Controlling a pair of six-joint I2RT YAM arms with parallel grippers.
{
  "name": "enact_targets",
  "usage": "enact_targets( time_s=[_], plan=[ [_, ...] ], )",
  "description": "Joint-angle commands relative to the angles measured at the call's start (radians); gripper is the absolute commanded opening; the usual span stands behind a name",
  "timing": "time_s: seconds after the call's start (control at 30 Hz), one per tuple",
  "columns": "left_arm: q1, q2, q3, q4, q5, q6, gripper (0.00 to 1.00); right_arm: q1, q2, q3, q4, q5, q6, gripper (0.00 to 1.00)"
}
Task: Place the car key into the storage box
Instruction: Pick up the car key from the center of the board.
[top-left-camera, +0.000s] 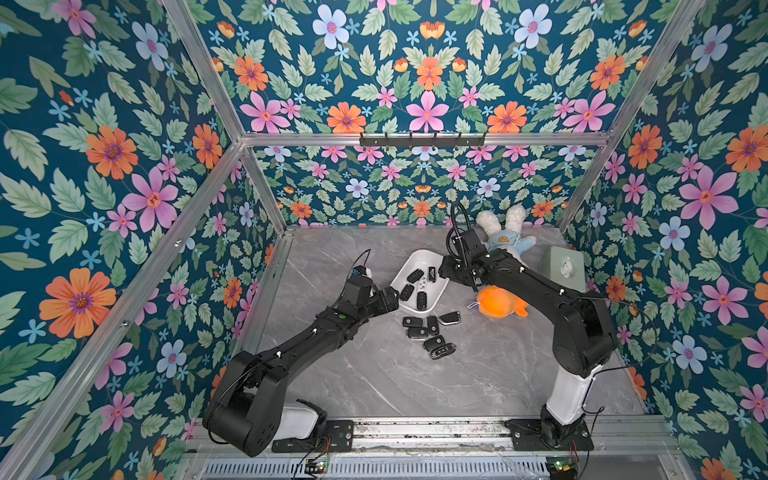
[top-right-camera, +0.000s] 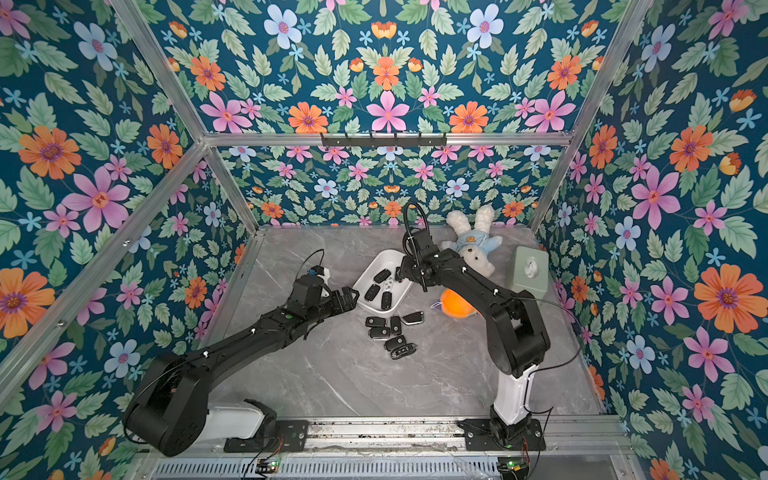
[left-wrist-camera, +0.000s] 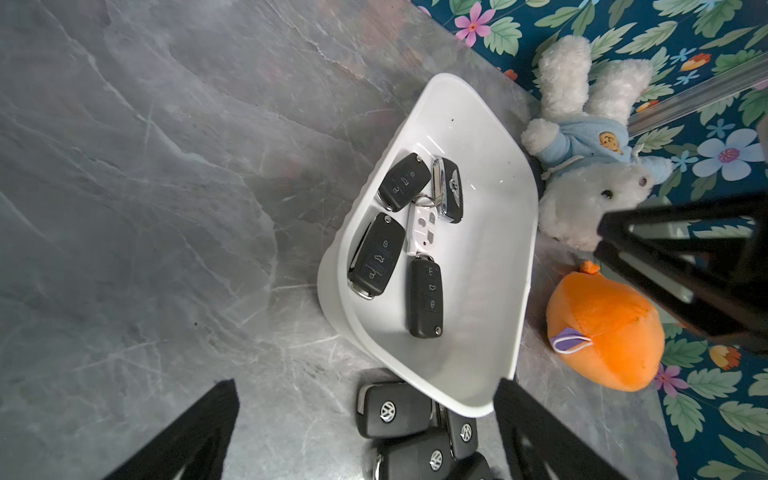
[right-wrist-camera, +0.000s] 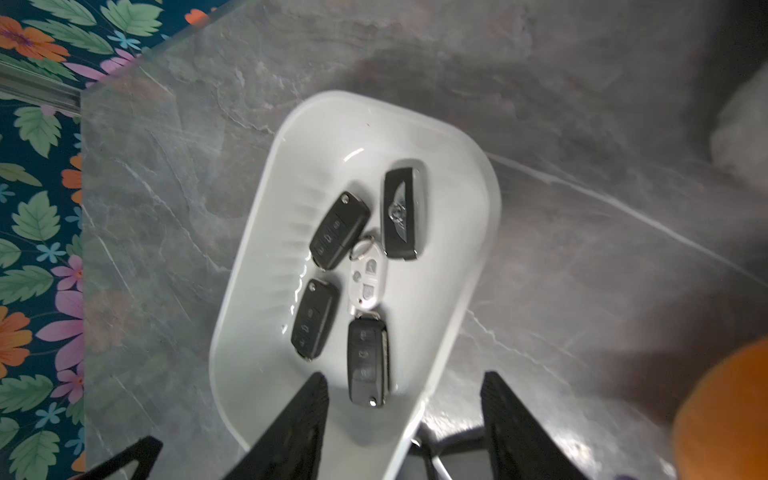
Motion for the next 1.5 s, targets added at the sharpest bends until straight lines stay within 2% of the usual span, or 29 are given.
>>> enact_targets(
  time_s=[0.0, 0.37, 0.6, 0.97, 1.47],
  plan=[
    [0.0, 0.01, 0.013, -0.002, 0.019, 0.017, 1.0, 0.004, -0.091, -0.111, 0.064, -0.006, 0.048, 0.61],
    [0.0, 0.032, -0.002, 0.022, 0.014, 0.001, 1.0, 0.014, -0.355, -0.494, 0.147, -0.063, 0.257, 0.61],
    [0.0, 0.038, -0.008, 0.029, 0.01, -0.003, 1.0, 0.017, -0.403, -0.661, 0.315, -0.113, 0.406, 0.57],
    [0.001, 0.033, -0.025, 0.03, -0.003, -0.006, 1.0, 0.033, -0.297, -0.678, 0.448, -0.167, 0.483, 0.61],
    [0.001, 0.028, -0.038, 0.031, -0.017, -0.006, 0.99, 0.047, -0.169, -0.601, 0.414, -0.13, 0.476, 0.64]
  ],
)
